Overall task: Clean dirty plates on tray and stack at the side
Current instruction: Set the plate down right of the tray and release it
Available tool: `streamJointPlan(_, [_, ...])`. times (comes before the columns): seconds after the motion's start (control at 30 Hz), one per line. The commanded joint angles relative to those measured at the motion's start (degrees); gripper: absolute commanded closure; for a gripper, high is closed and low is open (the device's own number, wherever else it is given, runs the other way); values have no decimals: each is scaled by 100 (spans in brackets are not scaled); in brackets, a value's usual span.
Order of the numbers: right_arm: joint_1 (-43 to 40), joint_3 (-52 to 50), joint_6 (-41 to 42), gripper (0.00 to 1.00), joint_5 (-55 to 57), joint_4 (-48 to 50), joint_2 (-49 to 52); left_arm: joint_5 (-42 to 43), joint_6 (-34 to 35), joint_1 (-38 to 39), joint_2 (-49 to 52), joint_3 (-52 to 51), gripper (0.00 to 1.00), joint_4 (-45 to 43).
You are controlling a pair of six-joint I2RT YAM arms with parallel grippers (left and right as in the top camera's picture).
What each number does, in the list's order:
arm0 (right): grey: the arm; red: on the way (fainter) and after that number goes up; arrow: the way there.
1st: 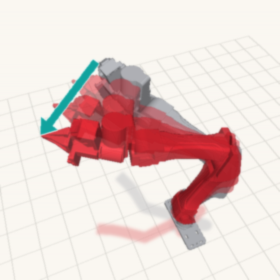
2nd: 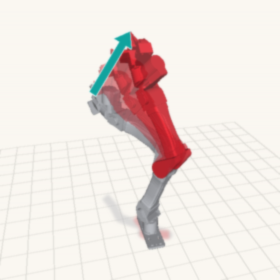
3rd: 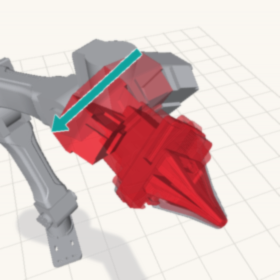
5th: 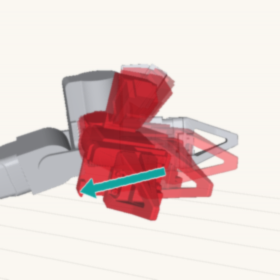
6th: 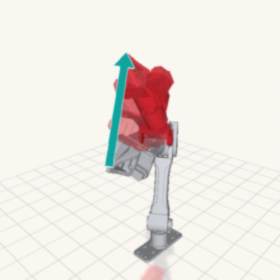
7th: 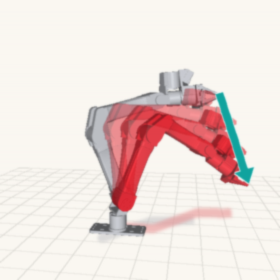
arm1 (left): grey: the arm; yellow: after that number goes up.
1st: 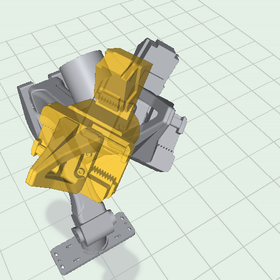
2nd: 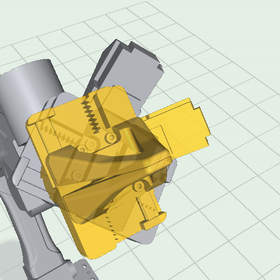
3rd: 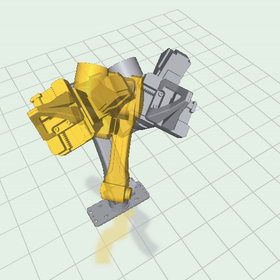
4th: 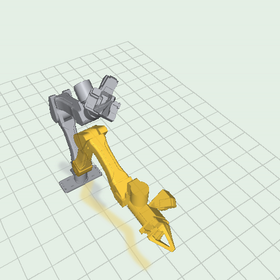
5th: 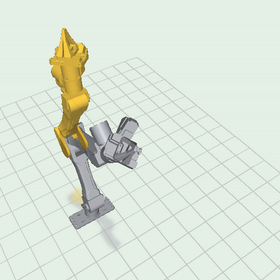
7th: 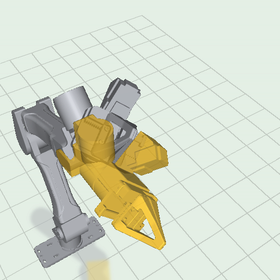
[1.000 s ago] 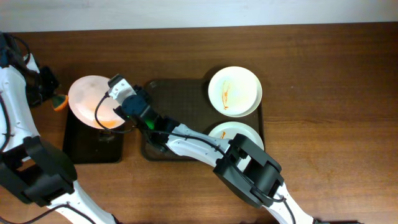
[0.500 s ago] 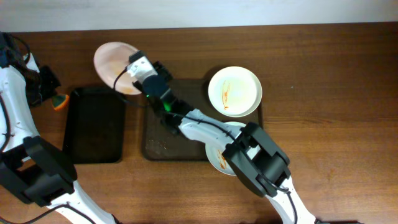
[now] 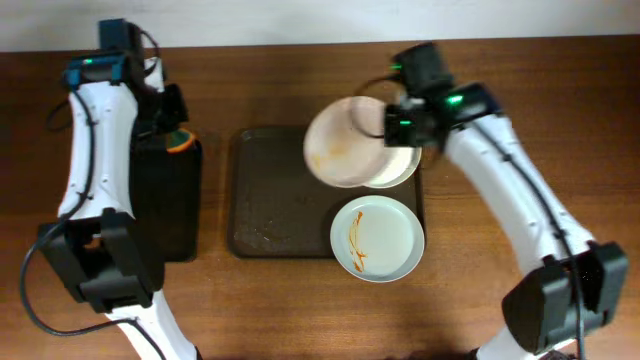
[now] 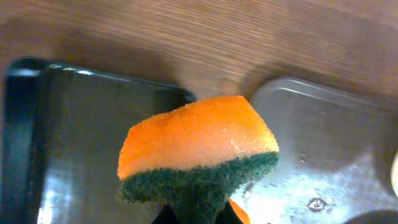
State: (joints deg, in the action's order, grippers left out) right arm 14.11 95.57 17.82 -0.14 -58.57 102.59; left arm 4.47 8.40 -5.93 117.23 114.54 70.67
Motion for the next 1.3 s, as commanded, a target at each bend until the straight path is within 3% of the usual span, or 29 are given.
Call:
streamJointPlan(0.0, [-1224, 13, 70, 96, -590, -638, -190, 20, 52, 608, -35, 79, 100, -2])
streamJointPlan(0.13, [-2883, -33, 2, 96, -562, -1266, -190, 20, 52, 960, -31, 68, 100, -11])
streamJointPlan(0.17, [-3497, -238, 4, 96, -544, -1261, -190, 22, 52, 970, -24, 66, 100, -9])
streamJointPlan(0.27, [-4284, -1012, -179, 96, -638, -927, -188, 22, 52, 970, -24, 61, 100, -9])
streamJointPlan(0.3, [-4293, -1204, -400, 96, -813, -817, -188, 22, 52, 968, -24, 61, 100, -9])
streamJointPlan(0.33, [-4148, -1447, -461, 90, -852, -645, -188, 22, 52, 970, -24, 61, 100, -9])
streamJointPlan(0.4, [-3871, -1550, -710, 67, -979, -494, -181, 22, 52, 970, -24, 61, 100, -9])
streamJointPlan(0.43, [-3657, -1572, -710, 62, -977, -348, -181, 20, 52, 970, -24, 61, 100, -9])
streamJointPlan(0.5, [-3294, -1733, -708, 64, -977, 334, -96, 22, 52, 970, -24, 61, 100, -9])
streamJointPlan(0.53, [-3163, -1867, -706, 77, -975, 678, -9, 20, 52, 970, -24, 61, 100, -11])
streamJointPlan(0.6, [-3051, -2201, -682, 85, -914, 1360, 221, 20, 52, 968, -24, 61, 100, -11])
streamJointPlan(0.77, [-3051, -2444, -713, 86, -909, 2291, 979, 20, 52, 968, -24, 61, 100, -26])
streamJointPlan(0.93, [-3051, -2470, -704, 86, -713, 2192, 1399, 20, 52, 970, -24, 61, 100, -26])
streamJointPlan(1.1, [-3453, -2350, -496, 85, -717, 1351, 1408, 20, 50, 968, -24, 61, 100, -13])
streamJointPlan(1.17, [-3600, -1873, -702, 69, -1108, 807, 1220, 22, 50, 968, -24, 61, 100, -13])
streamJointPlan(1.27, [-3471, -1012, -708, 63, -1344, 190, 581, 22, 50, 968, -24, 61, 100, -11])
